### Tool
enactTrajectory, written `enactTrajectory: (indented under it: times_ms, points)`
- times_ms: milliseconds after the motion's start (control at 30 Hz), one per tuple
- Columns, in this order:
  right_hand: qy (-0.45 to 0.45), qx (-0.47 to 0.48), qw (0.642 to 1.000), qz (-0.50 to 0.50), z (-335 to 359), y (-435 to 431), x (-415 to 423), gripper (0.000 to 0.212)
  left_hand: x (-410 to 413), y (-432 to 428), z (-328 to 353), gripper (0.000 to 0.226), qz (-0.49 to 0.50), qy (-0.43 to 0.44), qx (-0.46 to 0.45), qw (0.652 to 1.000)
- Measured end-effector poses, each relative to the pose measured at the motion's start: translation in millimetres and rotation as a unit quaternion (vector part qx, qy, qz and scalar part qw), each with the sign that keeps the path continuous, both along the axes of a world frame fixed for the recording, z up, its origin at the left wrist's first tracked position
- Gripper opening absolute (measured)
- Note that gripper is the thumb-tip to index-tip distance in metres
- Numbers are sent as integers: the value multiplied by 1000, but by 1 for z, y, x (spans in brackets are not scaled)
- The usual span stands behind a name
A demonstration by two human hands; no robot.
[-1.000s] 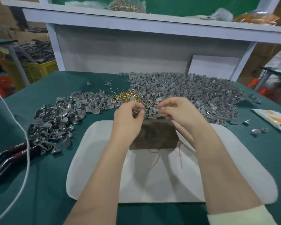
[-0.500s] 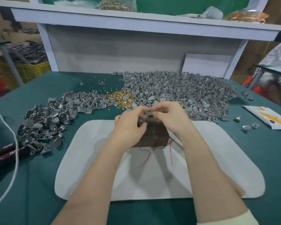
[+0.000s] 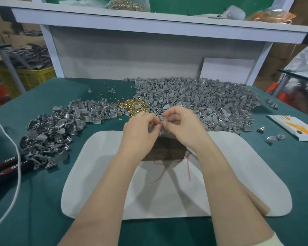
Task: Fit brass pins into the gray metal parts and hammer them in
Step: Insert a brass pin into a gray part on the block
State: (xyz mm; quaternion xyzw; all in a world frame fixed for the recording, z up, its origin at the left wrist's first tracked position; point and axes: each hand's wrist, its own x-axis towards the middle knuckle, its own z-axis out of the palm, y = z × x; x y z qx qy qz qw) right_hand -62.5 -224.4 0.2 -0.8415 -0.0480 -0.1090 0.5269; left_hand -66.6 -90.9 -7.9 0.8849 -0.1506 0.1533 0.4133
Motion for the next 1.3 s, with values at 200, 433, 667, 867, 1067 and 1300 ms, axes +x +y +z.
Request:
enactTrajectory:
  times_ms: [200, 433, 667, 867, 1067, 1300]
  points:
    - [17, 10, 1000, -15, 0, 2, 0, 15, -1, 1, 2, 16, 16, -5, -16, 1000]
    - [-22, -92, 995, -36, 0, 0, 0, 13, 4, 7, -2, 7, 26, 43, -4, 999]
    - [-14, -252, 967, -19, -4, -1, -1, 8, 4, 8, -4, 14, 23, 100, 73, 992]
    - [-23, -286, 958, -15, -4, 3, -1, 7, 5, 8, -4, 11, 22, 95, 77, 992]
    - [-33, -289, 957, -15, -5, 4, -1, 7, 5, 7, -4, 13, 35, 99, 81, 991]
    - [-33, -318, 947, -19, -5, 6, -1, 7, 5, 6, -4, 10, 35, 104, 75, 991]
